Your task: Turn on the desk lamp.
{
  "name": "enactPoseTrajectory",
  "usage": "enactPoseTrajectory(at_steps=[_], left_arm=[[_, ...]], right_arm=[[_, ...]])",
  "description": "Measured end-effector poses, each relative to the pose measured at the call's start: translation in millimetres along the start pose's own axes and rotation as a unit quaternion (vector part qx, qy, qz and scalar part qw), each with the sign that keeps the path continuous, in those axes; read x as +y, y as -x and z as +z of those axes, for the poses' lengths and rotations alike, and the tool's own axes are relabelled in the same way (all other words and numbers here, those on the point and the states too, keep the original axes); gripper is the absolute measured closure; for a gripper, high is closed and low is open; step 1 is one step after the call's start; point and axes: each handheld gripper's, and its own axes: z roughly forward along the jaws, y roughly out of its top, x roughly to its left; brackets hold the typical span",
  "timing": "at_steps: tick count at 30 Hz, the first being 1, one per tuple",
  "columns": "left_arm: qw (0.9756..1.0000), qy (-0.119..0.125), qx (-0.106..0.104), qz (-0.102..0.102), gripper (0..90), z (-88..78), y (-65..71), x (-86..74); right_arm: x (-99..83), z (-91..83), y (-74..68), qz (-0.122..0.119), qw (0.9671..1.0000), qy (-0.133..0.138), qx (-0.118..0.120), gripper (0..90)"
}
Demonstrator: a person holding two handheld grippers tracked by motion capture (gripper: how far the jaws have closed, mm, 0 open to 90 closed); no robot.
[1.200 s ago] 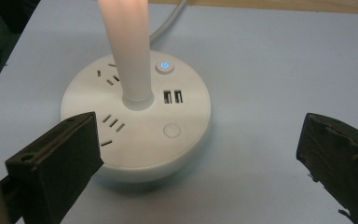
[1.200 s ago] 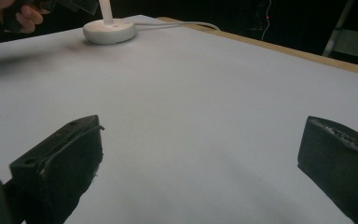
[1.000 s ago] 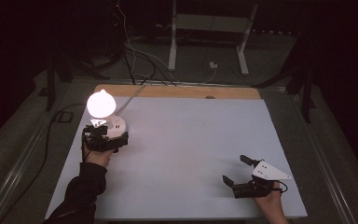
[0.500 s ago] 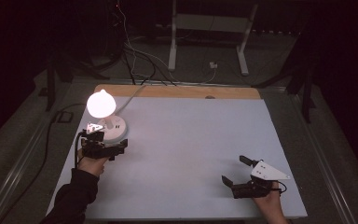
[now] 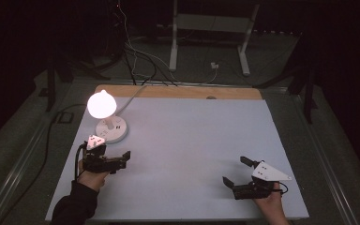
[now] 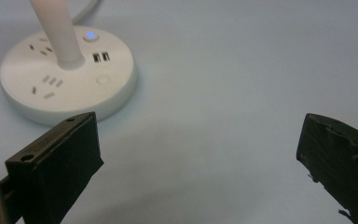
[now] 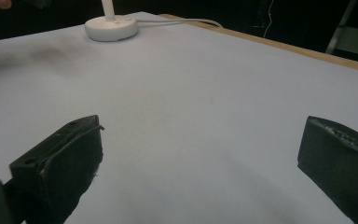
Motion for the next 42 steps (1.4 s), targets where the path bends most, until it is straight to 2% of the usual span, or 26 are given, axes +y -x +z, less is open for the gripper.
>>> enactPoseTrajectory(at_steps=[4,11,15,21,25,27,33,37,42], left_arm=[[1.0000,0.000,-0.004,0.008,0.3,-0.1,1.0,-9.0],[0.9992,-0.010,-0.033,0.019,0.3,4.0,0.3,-25.2],[0.9992,-0.010,-0.025,0.031,0.3,3.9,-0.3,-32.3],[0.9988,-0.011,-0.027,0.039,0.3,-1.7,-0.5,-39.9],[0.9979,-0.019,-0.033,0.052,0.3,-5.6,-2.9,-45.9],[0.9973,-0.023,-0.044,0.054,0.3,-7.5,-4.7,-47.9],[0.9949,-0.028,-0.052,0.082,0.3,-12.3,-3.5,-52.3],[0.9916,-0.039,-0.080,0.093,0.3,-8.7,-4.2,-54.1],[0.9915,-0.036,-0.088,0.089,0.3,-9.8,-5.4,-54.5]], right_arm=[[-0.1,0.3,-0.2,0.001,1.0000,0.000,0.001,0.0],[0.0,0.2,-0.1,0.001,1.0000,0.000,0.002,0.0],[0.1,0.0,-0.6,0.001,1.0000,0.000,0.002,0.0],[0.0,-0.1,-0.1,0.001,1.0000,0.000,0.002,0.0],[-0.2,0.3,-0.5,0.001,1.0000,-0.001,0.003,0.0],[-0.3,0.6,-0.8,0.001,1.0000,-0.003,0.003,0.0],[-0.7,1.3,-1.1,-0.001,1.0000,-0.005,0.003,0.0],[-1.3,2.3,-0.9,-0.003,1.0000,-0.008,0.004,0.0],[-1.2,2.4,-0.9,-0.002,1.0000,-0.008,0.004,0.0]])
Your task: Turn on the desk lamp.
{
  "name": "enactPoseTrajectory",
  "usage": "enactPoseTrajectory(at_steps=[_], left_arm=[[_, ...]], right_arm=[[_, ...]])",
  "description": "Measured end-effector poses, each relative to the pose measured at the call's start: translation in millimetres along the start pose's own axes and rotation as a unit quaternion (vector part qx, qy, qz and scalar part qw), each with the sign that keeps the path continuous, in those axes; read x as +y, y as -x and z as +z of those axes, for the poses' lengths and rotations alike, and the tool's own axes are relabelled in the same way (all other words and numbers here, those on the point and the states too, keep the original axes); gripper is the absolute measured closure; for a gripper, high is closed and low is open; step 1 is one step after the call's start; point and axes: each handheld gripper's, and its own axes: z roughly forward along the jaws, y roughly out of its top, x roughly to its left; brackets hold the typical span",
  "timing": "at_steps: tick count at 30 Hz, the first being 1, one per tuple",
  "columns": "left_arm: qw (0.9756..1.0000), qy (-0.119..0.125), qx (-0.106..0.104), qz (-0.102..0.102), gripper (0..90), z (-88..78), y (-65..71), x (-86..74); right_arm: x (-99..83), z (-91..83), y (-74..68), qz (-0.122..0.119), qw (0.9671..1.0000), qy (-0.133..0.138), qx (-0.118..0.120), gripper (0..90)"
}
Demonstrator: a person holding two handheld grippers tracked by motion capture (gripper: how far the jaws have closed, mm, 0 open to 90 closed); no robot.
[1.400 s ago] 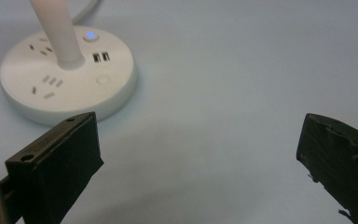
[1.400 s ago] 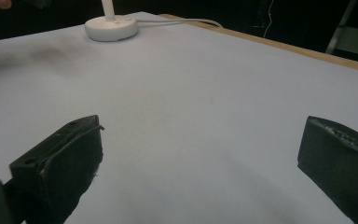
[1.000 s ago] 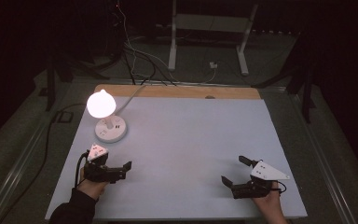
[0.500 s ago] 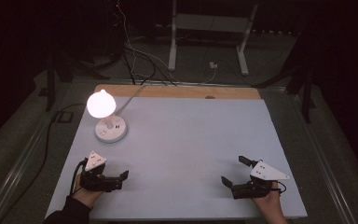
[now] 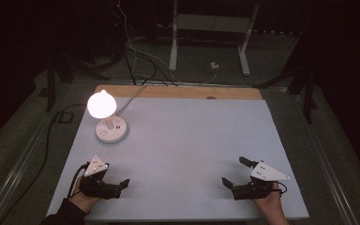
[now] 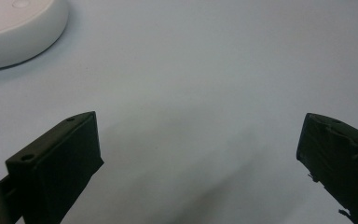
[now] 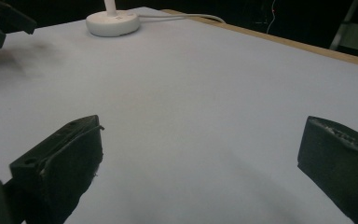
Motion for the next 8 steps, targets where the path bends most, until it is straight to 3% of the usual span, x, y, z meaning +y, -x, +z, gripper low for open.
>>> enactPoseTrajectory(at_steps=[8], left_arm=[[1.0000,0.001,-0.004,0.001,0.3,-0.1,0.7,-0.1]], right_arm=[[0.1,-0.7,0.4,-0.003,1.0000,0.000,-0.001,0.0]])
